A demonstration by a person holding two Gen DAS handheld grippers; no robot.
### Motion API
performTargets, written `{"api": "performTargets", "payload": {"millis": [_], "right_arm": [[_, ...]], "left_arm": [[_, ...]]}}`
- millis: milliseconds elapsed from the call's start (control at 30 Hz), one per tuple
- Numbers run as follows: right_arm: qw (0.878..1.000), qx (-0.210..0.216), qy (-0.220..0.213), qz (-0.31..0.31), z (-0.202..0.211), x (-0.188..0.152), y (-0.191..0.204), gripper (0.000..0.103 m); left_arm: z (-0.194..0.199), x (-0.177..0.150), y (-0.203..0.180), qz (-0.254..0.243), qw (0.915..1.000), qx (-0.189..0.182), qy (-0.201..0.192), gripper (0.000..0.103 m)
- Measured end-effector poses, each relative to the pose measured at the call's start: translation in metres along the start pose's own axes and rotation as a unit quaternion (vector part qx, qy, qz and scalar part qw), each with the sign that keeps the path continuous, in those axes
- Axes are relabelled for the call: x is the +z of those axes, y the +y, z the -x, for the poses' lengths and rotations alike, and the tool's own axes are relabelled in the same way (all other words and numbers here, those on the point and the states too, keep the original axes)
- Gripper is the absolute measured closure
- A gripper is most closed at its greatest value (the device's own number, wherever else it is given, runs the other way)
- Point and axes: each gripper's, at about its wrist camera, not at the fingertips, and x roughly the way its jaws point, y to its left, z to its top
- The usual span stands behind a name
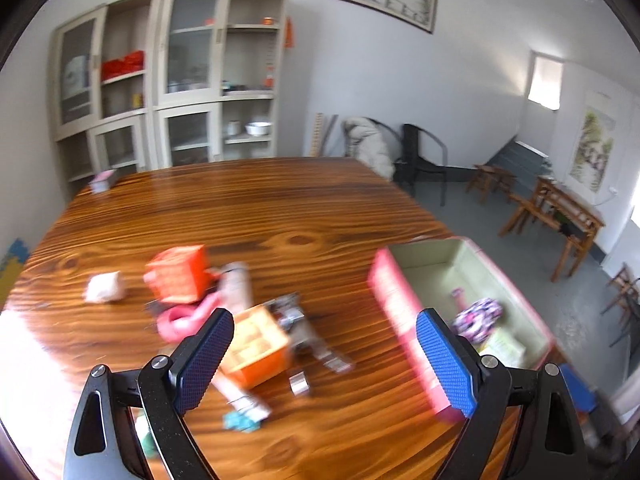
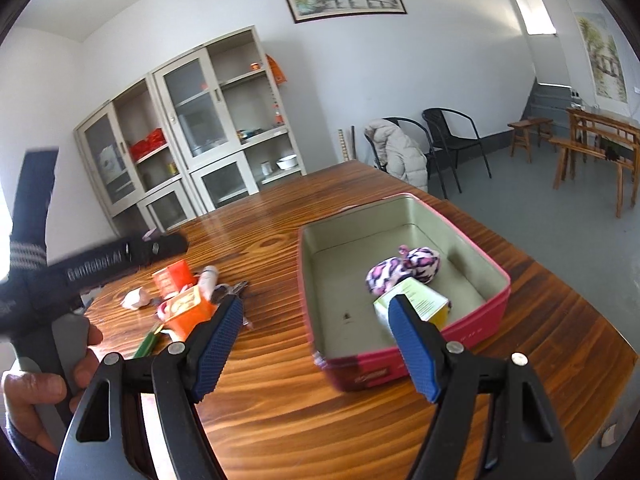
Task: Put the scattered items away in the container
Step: 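Move the left tool back to the table and grasp the green tube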
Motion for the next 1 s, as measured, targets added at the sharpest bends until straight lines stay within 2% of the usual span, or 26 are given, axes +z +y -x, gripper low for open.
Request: {"api": "performTargets", "payload": {"millis": [300,433,533,767,933,1000], "right_arm": [[0.999,0.035,0.02,0.033,0.019,-0.012,0.031,0.024],[0.997,0.048,0.033,0.044,0.017,-0.022,0.045,0.024],[0.996,0.061,0.045,0.047,0.012,-0.03,0.054,0.024],[0.989,0.095,0.079,0.079,-0.023,-0.042,0.091,0.024],[0.984,0.108,0.106,0.091,-0.056,-0.047,0.101,0.024],[0.983,0.111,0.115,0.086,-0.066,-0.047,0.101,0.024]], "left_arm": [[0.02,-0.052,0.088,0.028,0.9947,0.095,0.027,0.009],[0.013,-0.071,0.111,0.045,0.9926,0.104,0.045,0.009],[0.003,-0.079,0.12,0.035,0.9922,0.104,0.059,0.009],[-0.031,-0.075,0.128,0.014,0.9918,0.095,0.085,0.009],[-0.067,-0.067,0.142,0.038,0.989,0.068,0.126,0.038],[-0.078,-0.066,0.143,0.036,0.9877,0.064,0.138,0.045]]}}
